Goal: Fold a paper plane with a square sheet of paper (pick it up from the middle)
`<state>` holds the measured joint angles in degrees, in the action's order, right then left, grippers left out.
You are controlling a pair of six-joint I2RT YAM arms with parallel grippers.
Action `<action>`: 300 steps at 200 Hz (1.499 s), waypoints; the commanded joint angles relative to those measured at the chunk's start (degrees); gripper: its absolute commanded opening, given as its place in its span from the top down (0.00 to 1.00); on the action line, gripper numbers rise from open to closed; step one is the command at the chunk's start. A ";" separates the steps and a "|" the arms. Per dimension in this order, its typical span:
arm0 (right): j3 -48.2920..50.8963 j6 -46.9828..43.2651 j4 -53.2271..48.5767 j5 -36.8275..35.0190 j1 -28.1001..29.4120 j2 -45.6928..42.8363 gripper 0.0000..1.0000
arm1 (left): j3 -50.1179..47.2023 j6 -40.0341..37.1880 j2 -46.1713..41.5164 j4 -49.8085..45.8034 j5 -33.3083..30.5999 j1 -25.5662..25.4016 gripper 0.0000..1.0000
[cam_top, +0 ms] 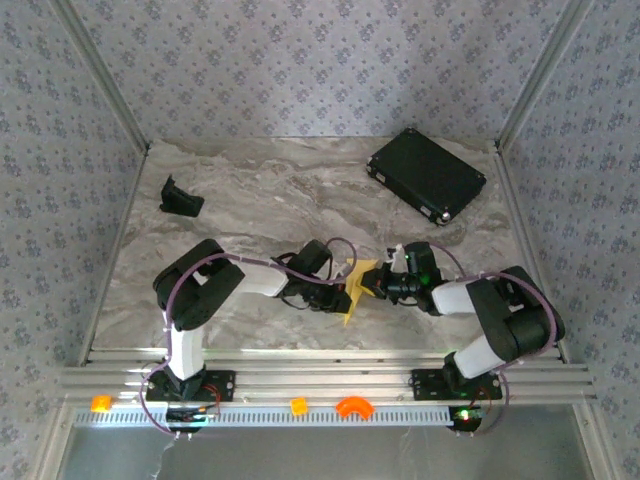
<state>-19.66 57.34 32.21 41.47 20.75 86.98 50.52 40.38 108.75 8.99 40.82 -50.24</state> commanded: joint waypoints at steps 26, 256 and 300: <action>-0.04 0.36 2.17 2.02 -0.86 0.50 0.95 | -4.31 3.62 -0.62 3.26 -1.69 1.13 1.00; -4.86 -2.67 1.16 5.62 -0.41 6.31 0.96 | -10.09 12.70 -0.73 11.35 -4.00 2.36 1.00; -5.29 -2.59 2.74 6.37 -0.72 8.29 0.96 | -10.62 13.41 -0.91 10.95 -5.10 2.63 1.00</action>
<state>-23.75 55.88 33.34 46.30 20.47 93.86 42.35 53.52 107.66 25.45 40.42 -48.95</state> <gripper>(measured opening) 0.057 0.058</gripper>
